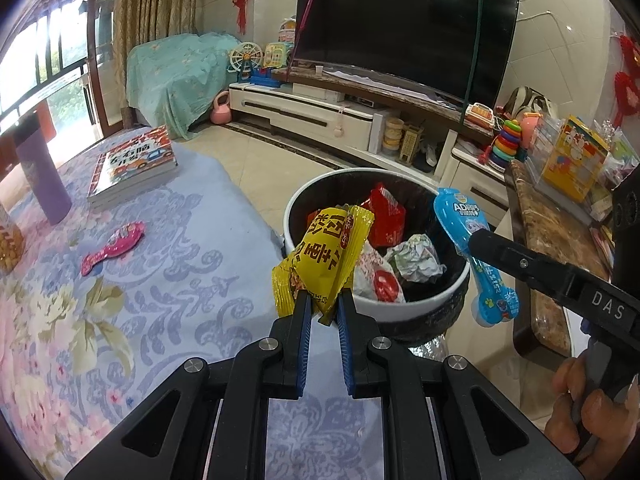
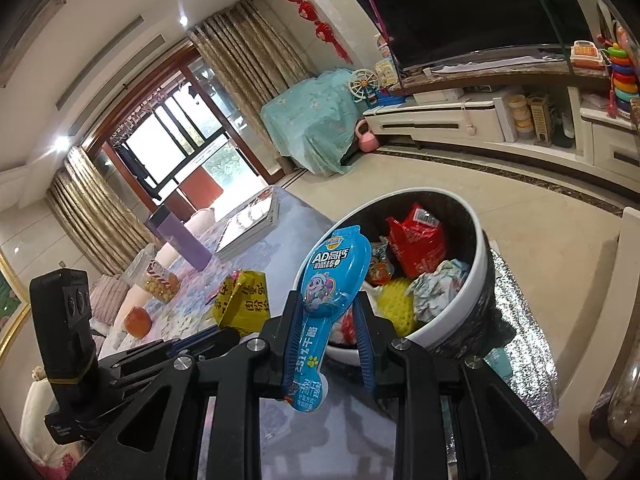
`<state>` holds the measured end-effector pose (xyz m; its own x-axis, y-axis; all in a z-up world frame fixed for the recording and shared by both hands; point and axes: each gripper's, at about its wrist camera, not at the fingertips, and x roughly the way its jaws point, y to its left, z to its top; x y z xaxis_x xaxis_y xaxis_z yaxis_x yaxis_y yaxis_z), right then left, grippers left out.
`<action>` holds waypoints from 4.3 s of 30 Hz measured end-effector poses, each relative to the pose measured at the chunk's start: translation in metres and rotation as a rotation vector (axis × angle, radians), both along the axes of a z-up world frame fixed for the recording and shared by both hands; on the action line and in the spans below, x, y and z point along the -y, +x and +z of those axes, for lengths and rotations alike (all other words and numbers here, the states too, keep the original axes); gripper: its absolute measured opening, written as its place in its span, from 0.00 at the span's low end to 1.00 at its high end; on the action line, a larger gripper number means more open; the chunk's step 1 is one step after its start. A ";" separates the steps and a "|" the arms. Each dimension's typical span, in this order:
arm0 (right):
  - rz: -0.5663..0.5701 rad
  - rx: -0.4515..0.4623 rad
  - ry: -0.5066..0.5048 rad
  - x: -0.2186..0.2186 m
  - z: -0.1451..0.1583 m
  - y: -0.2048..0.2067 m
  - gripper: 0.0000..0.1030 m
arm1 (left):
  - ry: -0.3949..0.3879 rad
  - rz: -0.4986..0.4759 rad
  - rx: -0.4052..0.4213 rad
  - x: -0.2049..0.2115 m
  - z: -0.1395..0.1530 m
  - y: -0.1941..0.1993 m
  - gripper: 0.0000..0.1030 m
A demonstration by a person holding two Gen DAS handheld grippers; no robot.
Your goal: Collect trash
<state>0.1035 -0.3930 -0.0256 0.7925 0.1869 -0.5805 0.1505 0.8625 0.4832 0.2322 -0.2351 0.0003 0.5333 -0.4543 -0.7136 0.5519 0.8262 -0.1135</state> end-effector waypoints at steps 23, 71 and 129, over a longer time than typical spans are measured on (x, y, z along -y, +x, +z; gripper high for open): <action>-0.026 -0.029 -0.035 0.030 0.002 0.017 0.25 | 0.024 -0.037 0.015 0.043 -0.004 0.035 0.12; -0.008 -0.133 -0.099 0.035 -0.007 0.059 0.25 | 0.072 -0.046 -0.027 0.084 -0.026 0.090 0.12; -0.189 0.186 -0.475 -0.145 0.051 -0.109 1.00 | -0.132 0.403 0.476 -0.161 -0.001 -0.222 1.00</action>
<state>-0.0051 -0.2481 0.0252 0.8841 -0.2174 -0.4136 0.2733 0.9586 0.0803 0.0101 -0.0745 -0.0004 0.9257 -0.2194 -0.3081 0.2155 0.9754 -0.0472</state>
